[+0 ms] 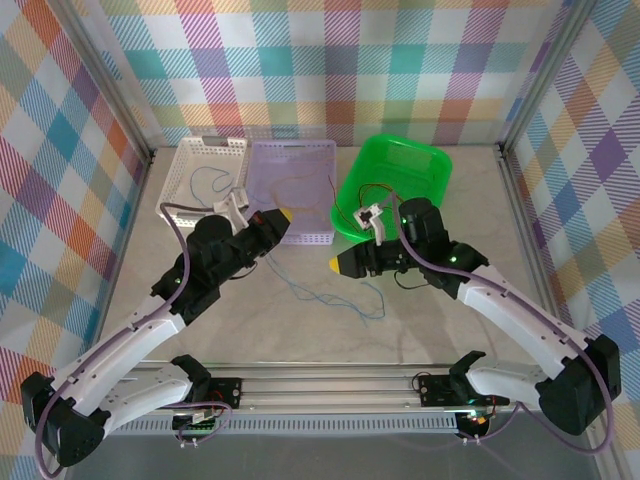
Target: Untangle the cables
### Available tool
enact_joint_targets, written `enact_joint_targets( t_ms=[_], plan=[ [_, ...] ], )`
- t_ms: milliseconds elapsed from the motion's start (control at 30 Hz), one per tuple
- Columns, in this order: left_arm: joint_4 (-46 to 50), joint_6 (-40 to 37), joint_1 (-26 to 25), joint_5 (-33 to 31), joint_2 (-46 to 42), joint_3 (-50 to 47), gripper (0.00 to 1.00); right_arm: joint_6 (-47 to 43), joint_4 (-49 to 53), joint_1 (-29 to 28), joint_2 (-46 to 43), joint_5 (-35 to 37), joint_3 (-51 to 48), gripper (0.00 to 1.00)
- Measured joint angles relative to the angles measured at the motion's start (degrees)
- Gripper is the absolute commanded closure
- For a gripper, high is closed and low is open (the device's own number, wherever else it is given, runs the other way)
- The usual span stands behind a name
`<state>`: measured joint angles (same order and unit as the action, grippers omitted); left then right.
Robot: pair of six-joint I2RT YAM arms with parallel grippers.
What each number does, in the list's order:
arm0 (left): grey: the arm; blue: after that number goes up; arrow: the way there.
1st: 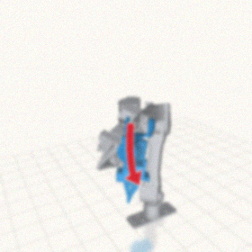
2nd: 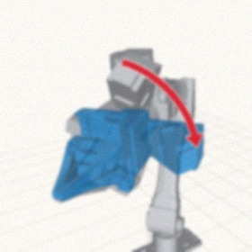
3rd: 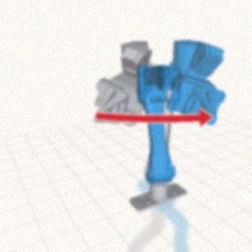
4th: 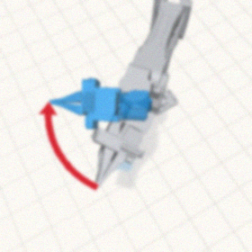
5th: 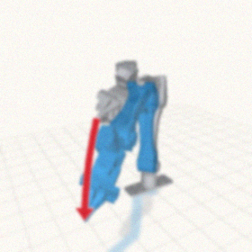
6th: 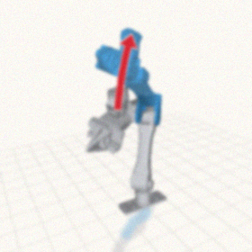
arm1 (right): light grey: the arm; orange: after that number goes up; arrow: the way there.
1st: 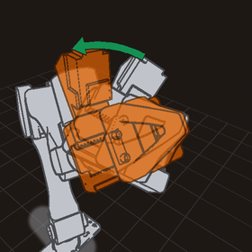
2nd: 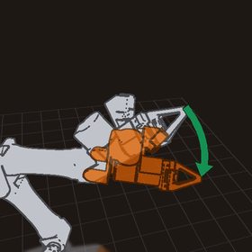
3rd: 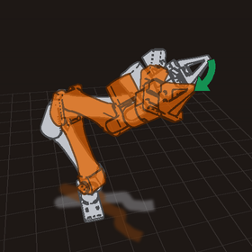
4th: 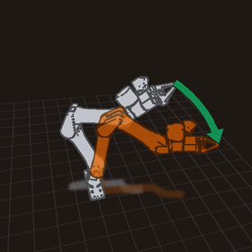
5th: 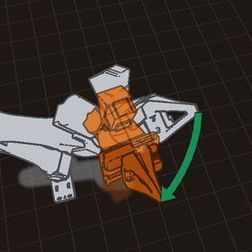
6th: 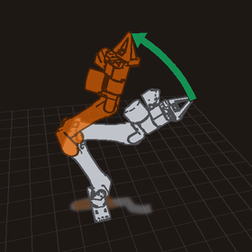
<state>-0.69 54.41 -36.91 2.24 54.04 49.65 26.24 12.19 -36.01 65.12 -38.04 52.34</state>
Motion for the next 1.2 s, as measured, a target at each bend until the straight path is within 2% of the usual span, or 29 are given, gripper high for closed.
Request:
enact_joint_targets(
  t_ms=[300, 567, 1000, 1200],
  plan=[
    [4.2, -1.2, 0.0, 1.6, -0.2, 8.7, 1.0, -0.5, -11.4, -0.5, 6.7, 2.6, -3.3, 0.35],
    [9.6, -1.1, 0.0, 3.7, -1.7, 14.6, 1.0, -1.9, -20.2, -1.4, 19.1, 6.0, -3.3, 0.36],
    [11.5, 0.7, 0.0, 5.9, -2.2, 15.8, 1.0, -4.0, -39.5, -9.2, 30.8, 5.6, -1.9, 0.31],
    [11.5, 1.5, 0.0, 5.9, -2.2, 15.8, 1.0, -3.8, -46.4, -10.8, 36.0, 5.2, -1.9, 0.34]
  ],
)
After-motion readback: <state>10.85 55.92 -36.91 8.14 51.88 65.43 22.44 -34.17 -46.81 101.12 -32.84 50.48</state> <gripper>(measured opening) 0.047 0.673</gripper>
